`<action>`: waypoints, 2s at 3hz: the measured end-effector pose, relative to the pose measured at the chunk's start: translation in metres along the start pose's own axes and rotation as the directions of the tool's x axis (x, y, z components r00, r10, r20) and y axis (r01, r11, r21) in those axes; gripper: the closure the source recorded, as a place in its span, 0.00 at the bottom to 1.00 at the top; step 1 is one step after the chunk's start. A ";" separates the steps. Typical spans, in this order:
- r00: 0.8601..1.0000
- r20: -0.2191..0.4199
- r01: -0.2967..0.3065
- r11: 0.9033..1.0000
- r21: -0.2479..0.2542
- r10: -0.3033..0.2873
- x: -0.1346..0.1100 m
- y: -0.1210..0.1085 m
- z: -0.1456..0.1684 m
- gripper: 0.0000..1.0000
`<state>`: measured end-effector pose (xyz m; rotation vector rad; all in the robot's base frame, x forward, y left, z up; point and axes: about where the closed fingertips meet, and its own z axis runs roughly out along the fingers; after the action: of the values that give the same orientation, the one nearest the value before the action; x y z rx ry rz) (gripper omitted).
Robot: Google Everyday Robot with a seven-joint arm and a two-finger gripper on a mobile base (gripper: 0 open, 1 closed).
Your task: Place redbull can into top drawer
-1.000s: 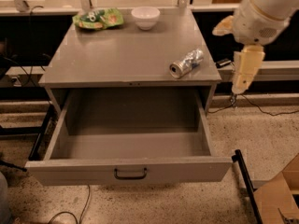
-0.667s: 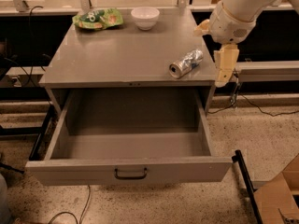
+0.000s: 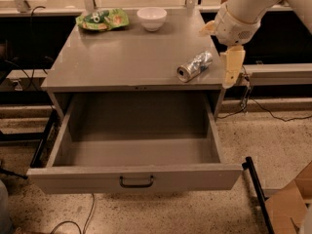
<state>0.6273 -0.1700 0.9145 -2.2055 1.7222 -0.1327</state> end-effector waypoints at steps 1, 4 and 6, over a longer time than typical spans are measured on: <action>0.996 -0.069 0.062 0.998 0.017 -0.061 0.015 -0.022 0.019 0.00; 0.968 -0.148 0.199 0.979 -0.052 -0.205 0.016 -0.064 0.074 0.00; 0.966 -0.114 0.216 0.967 -0.135 -0.231 0.007 -0.068 0.099 0.42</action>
Offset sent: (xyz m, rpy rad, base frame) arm 0.0776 -0.0041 -0.0284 -0.1968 -0.1144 0.1127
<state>0.7192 -0.1425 0.8420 -2.5298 1.5765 -0.2354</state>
